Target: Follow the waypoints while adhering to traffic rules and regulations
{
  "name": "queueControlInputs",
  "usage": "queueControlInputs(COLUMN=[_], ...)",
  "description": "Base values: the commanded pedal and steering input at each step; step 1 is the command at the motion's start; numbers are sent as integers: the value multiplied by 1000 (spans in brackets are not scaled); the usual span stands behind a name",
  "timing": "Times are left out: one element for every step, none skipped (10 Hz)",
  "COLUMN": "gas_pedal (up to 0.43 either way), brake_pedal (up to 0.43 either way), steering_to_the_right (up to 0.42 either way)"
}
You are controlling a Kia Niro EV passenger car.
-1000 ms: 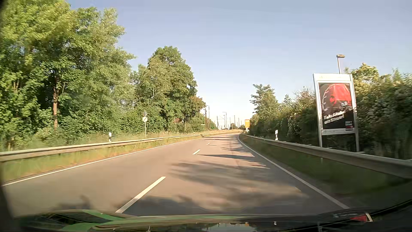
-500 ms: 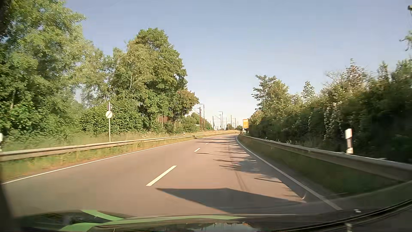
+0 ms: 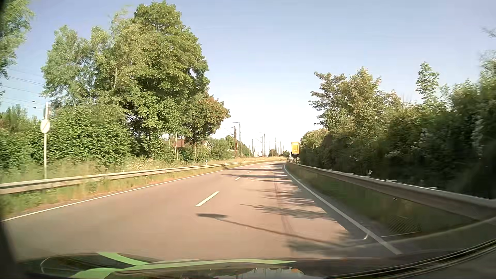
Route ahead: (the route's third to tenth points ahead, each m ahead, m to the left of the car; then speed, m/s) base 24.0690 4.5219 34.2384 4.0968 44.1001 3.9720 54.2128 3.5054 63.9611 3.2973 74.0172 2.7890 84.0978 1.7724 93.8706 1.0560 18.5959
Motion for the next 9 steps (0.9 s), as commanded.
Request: queueControlInputs(gas_pedal=[228,228,240,240,240,228,220,209,209], brake_pedal=[0,0,0,0,0,0,0,0,0], steering_to_the_right=[3,3,3,3,3,3,3,3,3])
